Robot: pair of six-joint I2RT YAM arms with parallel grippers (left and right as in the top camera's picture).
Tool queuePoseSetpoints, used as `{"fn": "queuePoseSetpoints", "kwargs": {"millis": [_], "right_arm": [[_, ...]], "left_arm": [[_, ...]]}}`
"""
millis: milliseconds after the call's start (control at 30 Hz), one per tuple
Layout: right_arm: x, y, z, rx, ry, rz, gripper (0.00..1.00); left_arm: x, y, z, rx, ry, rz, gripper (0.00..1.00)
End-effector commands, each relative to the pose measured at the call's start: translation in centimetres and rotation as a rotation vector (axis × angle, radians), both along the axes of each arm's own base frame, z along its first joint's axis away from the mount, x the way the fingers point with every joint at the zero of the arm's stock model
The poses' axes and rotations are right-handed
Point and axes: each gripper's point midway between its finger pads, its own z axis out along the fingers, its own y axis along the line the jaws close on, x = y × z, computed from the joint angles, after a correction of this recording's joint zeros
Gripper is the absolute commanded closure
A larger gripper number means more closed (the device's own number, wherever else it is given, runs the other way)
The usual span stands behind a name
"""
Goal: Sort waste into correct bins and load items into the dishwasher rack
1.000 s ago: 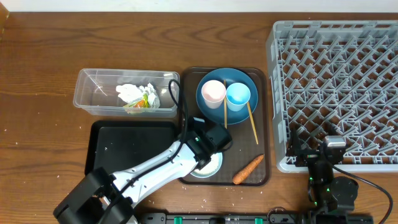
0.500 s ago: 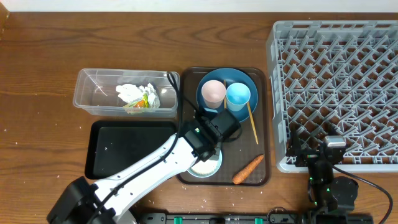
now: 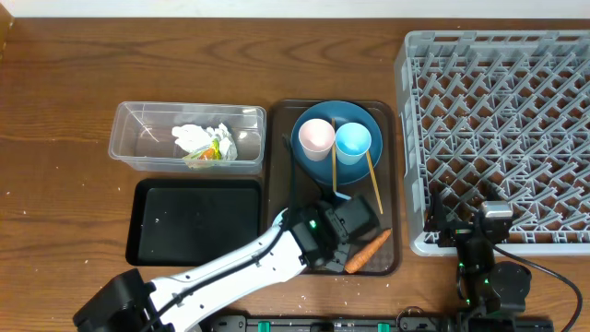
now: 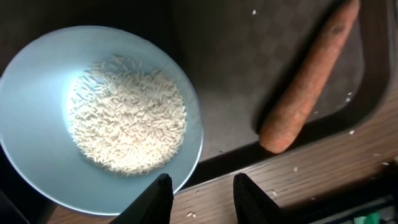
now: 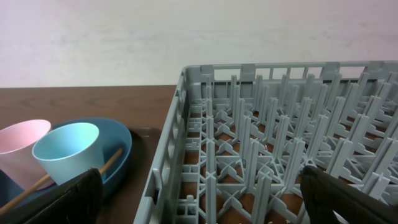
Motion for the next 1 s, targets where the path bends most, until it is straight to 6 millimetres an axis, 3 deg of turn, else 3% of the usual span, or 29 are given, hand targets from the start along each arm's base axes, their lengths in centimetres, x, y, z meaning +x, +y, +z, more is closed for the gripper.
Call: {"fn": "queuePoseSetpoints", "kwargs": {"millis": [0, 600, 833, 967], "right_arm": [[0.0, -0.1, 0.0, 0.002, -0.001, -0.003, 0.01], [0.0, -0.1, 0.0, 0.002, -0.001, -0.002, 0.01], [0.0, -0.1, 0.0, 0.002, -0.001, -0.003, 0.01], [0.0, -0.1, 0.0, 0.002, -0.001, -0.003, 0.01]], "left_arm": [[0.7, 0.8, -0.4, 0.051, -0.055, -0.003, 0.66], [1.1, -0.2, -3.2, 0.082, -0.028, 0.015, 0.66], [1.0, 0.0, -5.3, 0.134, -0.001, 0.013, 0.66], [1.0, -0.1, -6.0, 0.146, 0.007, 0.013, 0.74]]}}
